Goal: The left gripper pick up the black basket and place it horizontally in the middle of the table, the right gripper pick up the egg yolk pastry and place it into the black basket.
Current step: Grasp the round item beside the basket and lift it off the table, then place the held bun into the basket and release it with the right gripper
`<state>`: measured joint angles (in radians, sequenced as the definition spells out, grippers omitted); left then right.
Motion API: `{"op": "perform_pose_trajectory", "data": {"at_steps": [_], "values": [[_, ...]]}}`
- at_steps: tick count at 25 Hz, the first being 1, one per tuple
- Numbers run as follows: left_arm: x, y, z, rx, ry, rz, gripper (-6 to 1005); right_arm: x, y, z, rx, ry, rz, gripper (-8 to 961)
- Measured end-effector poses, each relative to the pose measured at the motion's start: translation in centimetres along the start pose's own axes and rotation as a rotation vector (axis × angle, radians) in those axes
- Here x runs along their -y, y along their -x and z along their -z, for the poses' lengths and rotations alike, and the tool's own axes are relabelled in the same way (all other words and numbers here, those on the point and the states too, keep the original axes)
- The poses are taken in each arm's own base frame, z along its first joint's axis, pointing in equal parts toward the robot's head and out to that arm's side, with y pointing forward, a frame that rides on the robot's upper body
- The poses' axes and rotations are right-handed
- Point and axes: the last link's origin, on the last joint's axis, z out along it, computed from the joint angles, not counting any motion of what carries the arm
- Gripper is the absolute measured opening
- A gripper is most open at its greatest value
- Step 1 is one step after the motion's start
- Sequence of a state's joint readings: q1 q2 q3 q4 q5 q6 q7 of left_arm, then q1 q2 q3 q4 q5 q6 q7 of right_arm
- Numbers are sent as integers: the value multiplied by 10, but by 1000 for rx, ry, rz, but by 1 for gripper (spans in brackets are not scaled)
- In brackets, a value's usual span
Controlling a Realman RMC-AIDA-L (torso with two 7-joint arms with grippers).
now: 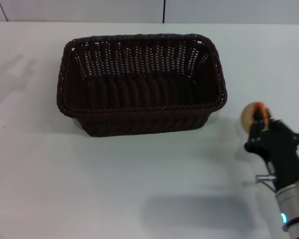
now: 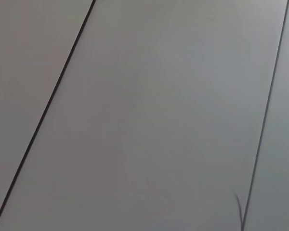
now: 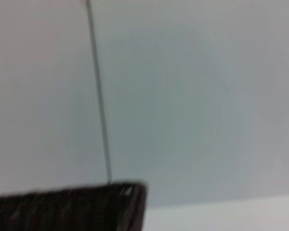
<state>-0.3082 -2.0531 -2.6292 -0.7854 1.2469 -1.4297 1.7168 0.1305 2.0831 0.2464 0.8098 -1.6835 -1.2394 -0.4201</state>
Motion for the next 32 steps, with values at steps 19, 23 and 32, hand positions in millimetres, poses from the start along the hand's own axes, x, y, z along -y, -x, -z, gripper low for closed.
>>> {"op": "perform_pose_trajectory", "data": {"at_steps": [19,23,32], "values": [[-2,0,3,-5,10,9,420,-21,57,-31,317,113,82,48],[-3,0,5,-5,16,15,420,-37,60,-48,299,195,97,47],[-5,1,8,-13,22,25,420,-57,57,-72,190,320,130,88]]}}
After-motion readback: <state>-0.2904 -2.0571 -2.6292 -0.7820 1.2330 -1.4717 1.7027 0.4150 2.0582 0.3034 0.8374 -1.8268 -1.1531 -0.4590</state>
